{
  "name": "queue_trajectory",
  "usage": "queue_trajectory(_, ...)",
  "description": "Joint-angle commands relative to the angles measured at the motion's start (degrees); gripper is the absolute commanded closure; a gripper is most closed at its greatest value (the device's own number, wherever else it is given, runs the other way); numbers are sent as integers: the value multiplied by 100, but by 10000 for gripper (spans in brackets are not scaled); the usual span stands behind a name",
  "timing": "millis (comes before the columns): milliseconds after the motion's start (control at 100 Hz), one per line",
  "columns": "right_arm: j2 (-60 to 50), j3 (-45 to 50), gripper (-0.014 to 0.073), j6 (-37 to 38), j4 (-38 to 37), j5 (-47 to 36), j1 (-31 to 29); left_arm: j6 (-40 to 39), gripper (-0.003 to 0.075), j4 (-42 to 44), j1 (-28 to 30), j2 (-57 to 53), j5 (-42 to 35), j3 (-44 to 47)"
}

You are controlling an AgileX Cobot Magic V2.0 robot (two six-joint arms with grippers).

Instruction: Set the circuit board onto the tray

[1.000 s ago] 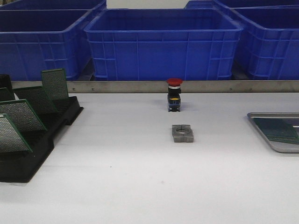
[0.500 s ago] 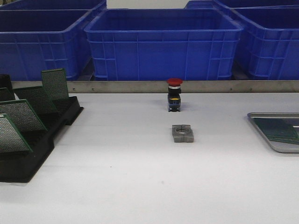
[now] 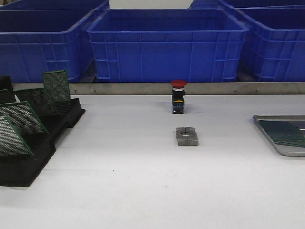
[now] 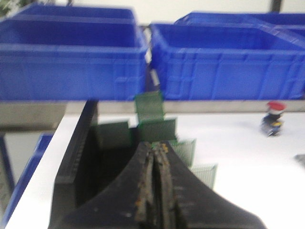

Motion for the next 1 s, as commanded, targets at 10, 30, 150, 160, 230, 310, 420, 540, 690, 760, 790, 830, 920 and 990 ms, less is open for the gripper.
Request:
queue_trajectory(10,74,-139,655,-25,157,-201,-8,-319,741,183,260,-221,-319,290)
queue_trajectory(30,74,-139,655,-25,157,-207,-8,-319,741,201,302,-219,-78,263)
queue_trajectory(150,80,-139,655,-25,157,-184,-14,-207,741,227,445,-205,275,277)
queue_trajectory(160,80,-139,655,-25,157,-184,-14,-186,741,227,460,-195,281,277)
queue_trajectory(230,80,-139,655,-25,157,-184,-14,-151,741,227,516,-195,280,277)
queue_trajectory(310,80,-139,655,-25,157,-184,-14,-151,741,227,531,-195,280,277)
queue_trajectory(420,80,-139,655,-25,157,-184,-14,-142,741,227,531,-195,283,277)
queue_trajectory(540,80,-139,655,-25,157,-184,-14,245,741,123,531,-195,307,277)
queue_trajectory(690,80,-139,655,-25,157,-184,-14,247,741,-41,531,-195,334,277)
queue_trajectory(760,80,-139,655,-25,157,-184,-14,247,741,-49,531,-195,334,277)
queue_trajectory(790,80,-139,655,-25,157,-184,-14,247,741,-49,531,-195,334,277)
queue_trajectory(830,80,-139,655,-25,157,-184,-14,247,741,-49,531,-195,334,277)
queue_trajectory(920,80,-139,655,-25,157,-184,-14,247,741,-49,531,-195,334,266)
queue_trajectory(990,80,-139,655,-25,157,-184,-14,247,741,-49,531,-195,334,266)
